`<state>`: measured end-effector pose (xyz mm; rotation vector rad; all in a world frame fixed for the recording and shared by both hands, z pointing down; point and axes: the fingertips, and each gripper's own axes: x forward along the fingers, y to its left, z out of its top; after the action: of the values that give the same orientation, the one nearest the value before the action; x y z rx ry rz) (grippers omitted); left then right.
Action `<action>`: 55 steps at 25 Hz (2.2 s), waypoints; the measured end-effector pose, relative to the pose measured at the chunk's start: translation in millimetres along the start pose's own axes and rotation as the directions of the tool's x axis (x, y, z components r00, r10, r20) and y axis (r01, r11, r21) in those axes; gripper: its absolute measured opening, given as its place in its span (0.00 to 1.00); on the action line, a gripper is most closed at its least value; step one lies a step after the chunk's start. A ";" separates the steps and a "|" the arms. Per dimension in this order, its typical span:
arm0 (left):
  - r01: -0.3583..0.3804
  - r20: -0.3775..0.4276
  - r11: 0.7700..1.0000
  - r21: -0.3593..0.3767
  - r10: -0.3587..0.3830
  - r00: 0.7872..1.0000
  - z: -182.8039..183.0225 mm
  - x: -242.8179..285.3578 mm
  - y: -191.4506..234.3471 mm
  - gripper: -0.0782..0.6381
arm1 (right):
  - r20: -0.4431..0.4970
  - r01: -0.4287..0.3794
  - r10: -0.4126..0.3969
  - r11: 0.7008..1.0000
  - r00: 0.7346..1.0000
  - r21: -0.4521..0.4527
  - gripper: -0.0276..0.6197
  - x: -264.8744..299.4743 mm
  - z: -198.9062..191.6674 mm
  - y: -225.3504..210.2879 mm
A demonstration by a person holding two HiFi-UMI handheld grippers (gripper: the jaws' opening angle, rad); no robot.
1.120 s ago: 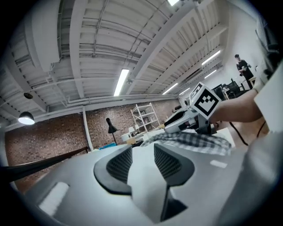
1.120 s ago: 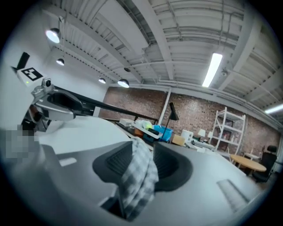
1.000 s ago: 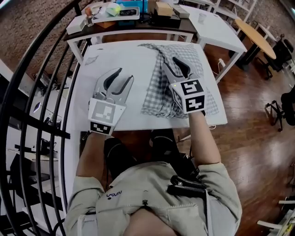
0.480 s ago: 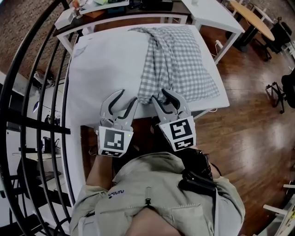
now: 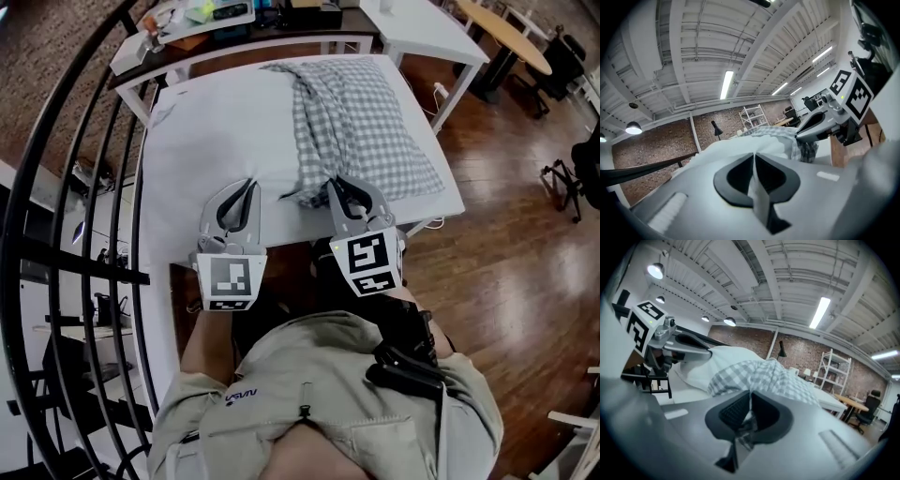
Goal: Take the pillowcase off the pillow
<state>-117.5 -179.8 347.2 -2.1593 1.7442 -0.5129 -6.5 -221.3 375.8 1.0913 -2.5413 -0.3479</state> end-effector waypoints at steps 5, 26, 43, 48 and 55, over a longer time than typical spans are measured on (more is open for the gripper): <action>-0.030 0.046 0.999 -0.015 0.031 0.998 24.1 -0.1 29.2 0.13 | -0.007 0.125 -0.125 0.991 0.992 -0.056 0.07 -6.2 3.4 -47.0; 0.059 -0.073 0.990 -0.129 -0.069 0.995 -39.1 -3.3 -7.9 0.19 | -0.238 0.219 -0.183 0.966 0.954 0.135 0.05 -24.8 -128.6 -110.8; 0.060 -0.040 0.996 0.071 -0.057 0.998 82.0 138.7 91.0 0.35 | 0.154 -0.078 0.076 0.997 0.985 0.005 0.24 93.6 116.8 -138.1; 0.137 -0.265 0.987 -0.089 -0.156 0.952 27.0 191.4 96.3 0.41 | 0.054 -0.177 0.178 0.984 0.982 -0.023 0.28 166.7 144.2 -124.1; 0.155 -0.341 0.974 -0.167 -0.204 0.918 -11.7 193.8 74.7 0.39 | -0.174 -0.262 0.252 0.964 0.952 -0.035 0.35 231.2 113.5 -96.4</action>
<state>-150.5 -385.1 338.3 -2.4626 1.8099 -0.9081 -138.8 -446.4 289.7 0.7224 -2.4656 -0.2459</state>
